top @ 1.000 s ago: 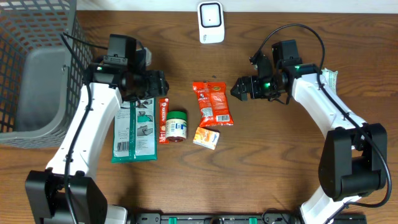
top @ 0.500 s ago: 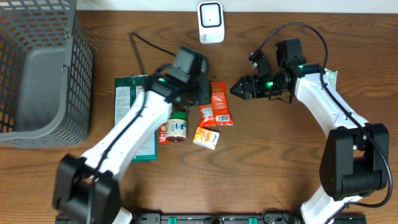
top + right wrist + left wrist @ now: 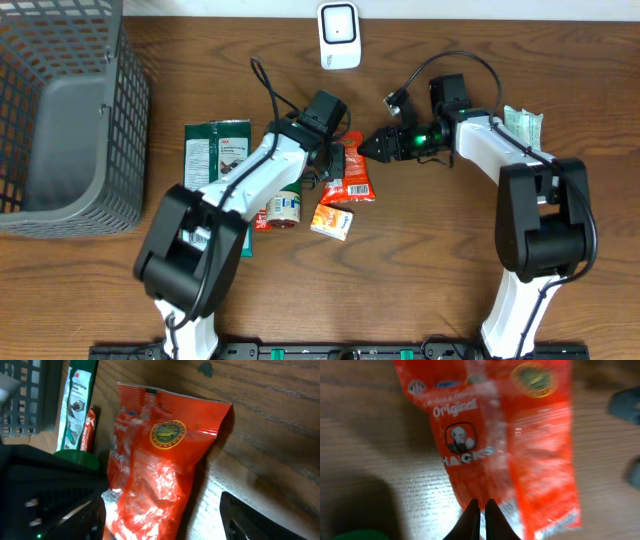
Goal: Scan the item barcode
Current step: 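Grasp the red bag with both grippers from either side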
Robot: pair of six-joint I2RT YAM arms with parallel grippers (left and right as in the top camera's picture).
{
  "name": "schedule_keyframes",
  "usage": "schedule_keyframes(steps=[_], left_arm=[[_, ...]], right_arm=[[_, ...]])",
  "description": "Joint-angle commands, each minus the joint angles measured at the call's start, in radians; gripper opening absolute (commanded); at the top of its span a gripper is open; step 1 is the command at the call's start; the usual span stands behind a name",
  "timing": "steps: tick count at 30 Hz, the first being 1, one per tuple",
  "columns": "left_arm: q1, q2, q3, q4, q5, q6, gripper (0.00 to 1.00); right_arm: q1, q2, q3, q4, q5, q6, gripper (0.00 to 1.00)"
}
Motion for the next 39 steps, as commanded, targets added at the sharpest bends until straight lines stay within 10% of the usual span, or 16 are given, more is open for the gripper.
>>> schedule_keyframes(steps=[1, 19, 29, 39], left_arm=[[0.005, 0.056, 0.007, 0.003, -0.015, 0.004, 0.08], [0.006, 0.085, 0.007, -0.014, -0.086, 0.007, 0.08], [0.006, 0.082, 0.010, -0.017, -0.084, 0.009, 0.08], [0.010, -0.198, 0.056, -0.019, -0.055, 0.085, 0.53]], right_arm=[[-0.005, 0.040, -0.003, 0.021, -0.041, -0.011, 0.69], [0.087, 0.144, -0.004, 0.135, -0.049, 0.061, 0.61], [0.104, 0.144, -0.003, 0.153, -0.049, 0.079, 0.20], [0.043, -0.010, -0.003, 0.047, -0.066, -0.009, 0.01]])
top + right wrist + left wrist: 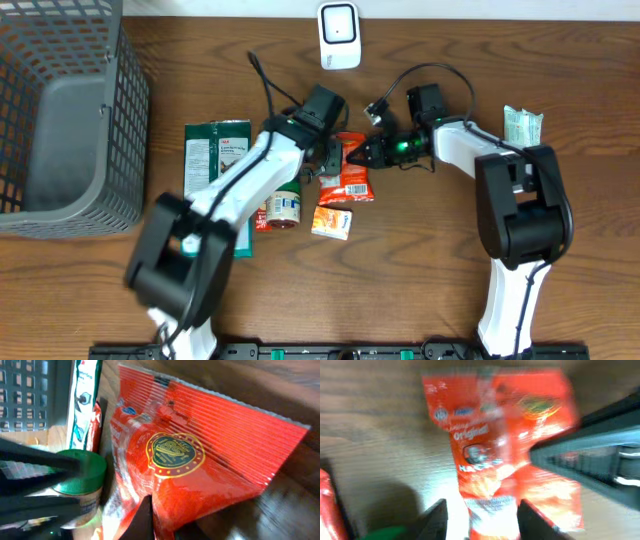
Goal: Scan the item barcode
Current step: 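Grasp the red bag with both grippers from either side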
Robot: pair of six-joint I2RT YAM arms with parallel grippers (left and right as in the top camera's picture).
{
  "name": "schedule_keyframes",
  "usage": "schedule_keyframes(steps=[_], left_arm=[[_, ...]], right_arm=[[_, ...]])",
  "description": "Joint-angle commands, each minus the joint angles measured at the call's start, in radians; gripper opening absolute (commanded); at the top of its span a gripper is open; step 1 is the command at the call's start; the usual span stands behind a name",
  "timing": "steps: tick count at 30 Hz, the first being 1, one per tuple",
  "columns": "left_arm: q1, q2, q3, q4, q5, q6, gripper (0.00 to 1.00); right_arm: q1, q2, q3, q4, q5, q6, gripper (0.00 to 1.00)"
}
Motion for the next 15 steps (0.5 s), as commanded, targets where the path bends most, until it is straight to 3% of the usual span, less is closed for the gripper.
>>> schedule_keyframes(steps=[1, 6, 11, 15], left_arm=[[0.002, -0.153, 0.040, -0.006, -0.002, 0.020, 0.56], [0.020, -0.222, 0.040, -0.049, 0.038, 0.031, 0.65], [0.090, -0.233, 0.039, -0.056, 0.346, 0.142, 0.66], [0.152, -0.233, 0.039, -0.058, 0.504, 0.202, 0.66]], right_arm=[[-0.021, -0.123, -0.004, -0.054, 0.010, -0.095, 0.01], [-0.035, -0.248, -0.004, -0.139, 0.008, -0.145, 0.01], [-0.068, -0.362, -0.004, -0.216, -0.077, -0.145, 0.01], [-0.094, -0.412, -0.004, -0.259, -0.174, -0.146, 0.01]])
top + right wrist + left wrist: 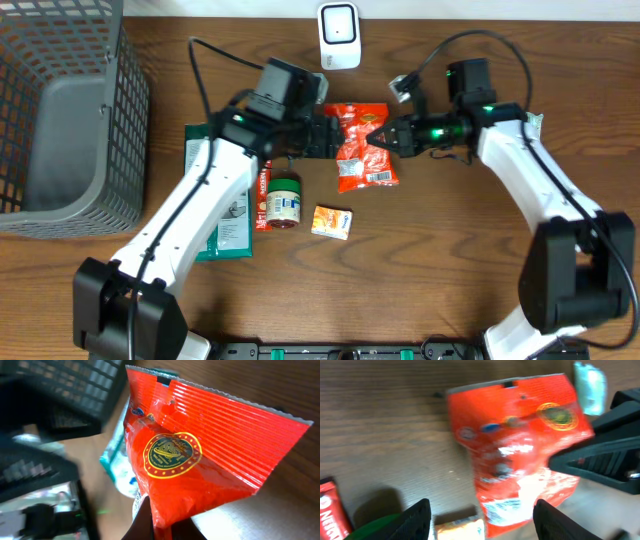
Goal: Scan the item barcode
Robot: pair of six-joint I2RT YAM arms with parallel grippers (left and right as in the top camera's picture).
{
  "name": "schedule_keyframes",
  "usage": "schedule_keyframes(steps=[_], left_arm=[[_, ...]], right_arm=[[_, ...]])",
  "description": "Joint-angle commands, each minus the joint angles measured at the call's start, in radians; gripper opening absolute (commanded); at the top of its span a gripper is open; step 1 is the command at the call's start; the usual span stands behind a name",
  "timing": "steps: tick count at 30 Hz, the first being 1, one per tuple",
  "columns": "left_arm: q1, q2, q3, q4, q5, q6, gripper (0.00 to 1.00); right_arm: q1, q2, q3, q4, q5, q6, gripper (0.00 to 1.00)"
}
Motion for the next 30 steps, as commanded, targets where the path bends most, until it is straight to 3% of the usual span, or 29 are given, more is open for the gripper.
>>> schedule_keyframes(steps=[1, 6, 14, 16, 18, 23, 26, 30], left_arm=[[0.055, 0.005, 0.007, -0.003, 0.243, 0.100, 0.66], [0.074, 0.005, 0.007, -0.004, 0.298, 0.126, 0.66], [0.074, 0.005, 0.007, 0.027, 0.492, 0.128, 0.64], [0.074, 0.005, 0.007, 0.031, 0.491, 0.128, 0.57], [0.074, 0.005, 0.007, 0.031, 0.491, 0.128, 0.39], [0.074, 0.005, 0.007, 0.031, 0.490, 0.128, 0.15], [0.074, 0.005, 0.007, 0.031, 0.491, 0.128, 0.08], [0.074, 0.005, 0.007, 0.030, 0.491, 0.128, 0.08]], right_arm=[[-0.026, -0.042, 0.000, -0.022, -0.150, -0.022, 0.01], [-0.029, -0.043, 0.000, -0.033, -0.323, -0.064, 0.01], [-0.022, -0.043, 0.000, -0.037, -0.358, -0.077, 0.01], [-0.019, -0.043, 0.000, -0.037, -0.359, -0.077, 0.01], [-0.013, -0.043, 0.000, -0.037, -0.359, -0.077, 0.01], [-0.007, -0.043, 0.000, -0.045, -0.359, -0.085, 0.01], [-0.006, -0.043, 0.000, -0.045, -0.358, -0.085, 0.01], [-0.006, -0.043, 0.000, -0.050, -0.359, -0.084, 0.02]])
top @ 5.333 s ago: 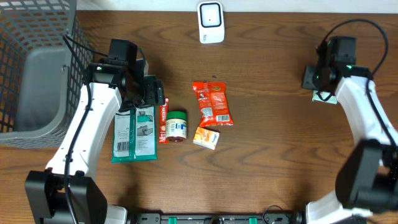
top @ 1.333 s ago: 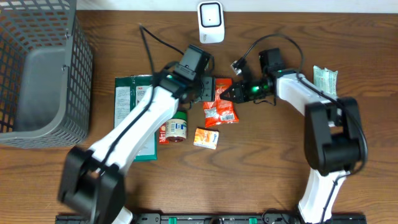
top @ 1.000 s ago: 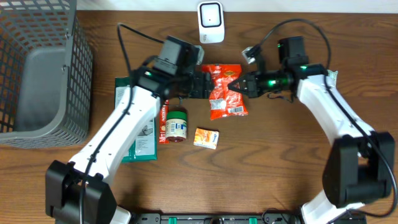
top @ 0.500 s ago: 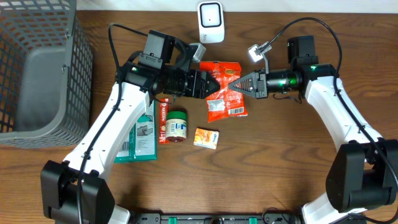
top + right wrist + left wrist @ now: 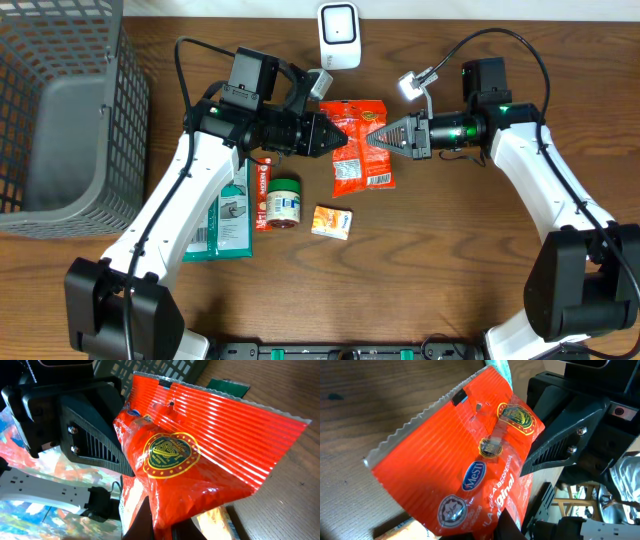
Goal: Scan the item barcode
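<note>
A red snack bag (image 5: 362, 152) hangs above the table just in front of the white scanner (image 5: 338, 35). My left gripper (image 5: 338, 134) is shut on the bag's left edge, and my right gripper (image 5: 377, 140) is shut on its right edge. The left wrist view shows the bag's (image 5: 470, 450) printed front, with the left gripper (image 5: 502, 527) pinching its lower edge. In the right wrist view the bag (image 5: 200, 460) has a gold seal on it, and the right gripper (image 5: 162, 522) clamps the bottom corner. No barcode shows in any view.
A grey mesh basket (image 5: 60, 110) stands at the far left. On the table below the bag lie a green package (image 5: 222, 210), a green-lidded jar (image 5: 284, 200), a red stick pack (image 5: 262, 176) and a small orange packet (image 5: 331, 221).
My left gripper was open beside the bag and is now shut on its left edge. The right gripper still holds the bag, which sits slightly higher and more tilted.
At first the bag lay on the table with my left gripper shut at its lower edge and the right open beside it. Then the left was open and the right shut on the bag. Later the bag was nearer the scanner; now both grippers hold it.
</note>
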Robot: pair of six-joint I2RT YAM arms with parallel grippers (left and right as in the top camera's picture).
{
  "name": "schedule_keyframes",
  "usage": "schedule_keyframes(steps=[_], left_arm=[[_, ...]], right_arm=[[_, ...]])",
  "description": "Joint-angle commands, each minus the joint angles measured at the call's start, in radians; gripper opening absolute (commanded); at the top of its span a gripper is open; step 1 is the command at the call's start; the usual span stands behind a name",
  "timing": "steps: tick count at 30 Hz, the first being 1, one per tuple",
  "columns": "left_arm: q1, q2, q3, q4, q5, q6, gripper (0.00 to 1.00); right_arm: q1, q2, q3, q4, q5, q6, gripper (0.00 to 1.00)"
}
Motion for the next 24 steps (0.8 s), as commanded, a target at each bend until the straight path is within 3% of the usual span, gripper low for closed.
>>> schedule_keyframes(steps=[1, 5, 14, 19, 24], left_arm=[[-0.004, 0.005, 0.007, 0.008, 0.042, 0.013, 0.08], [-0.004, 0.005, 0.007, 0.008, 0.078, 0.010, 0.07], [0.008, 0.005, 0.007, 0.001, 0.317, 0.010, 0.07], [0.034, 0.005, 0.007, -0.059, 0.352, 0.018, 0.07], [0.034, 0.005, 0.007, -0.094, 0.352, 0.045, 0.07]], right_arm=[[0.019, -0.017, 0.000, -0.008, -0.058, -0.022, 0.05], [0.019, -0.017, 0.000, -0.010, -0.058, -0.023, 0.31], [0.016, -0.017, 0.000, -0.024, -0.058, -0.023, 0.48], [-0.002, -0.017, 0.000, -0.031, -0.099, -0.028, 0.48], [-0.007, -0.017, 0.000, -0.035, -0.192, -0.041, 0.38]])
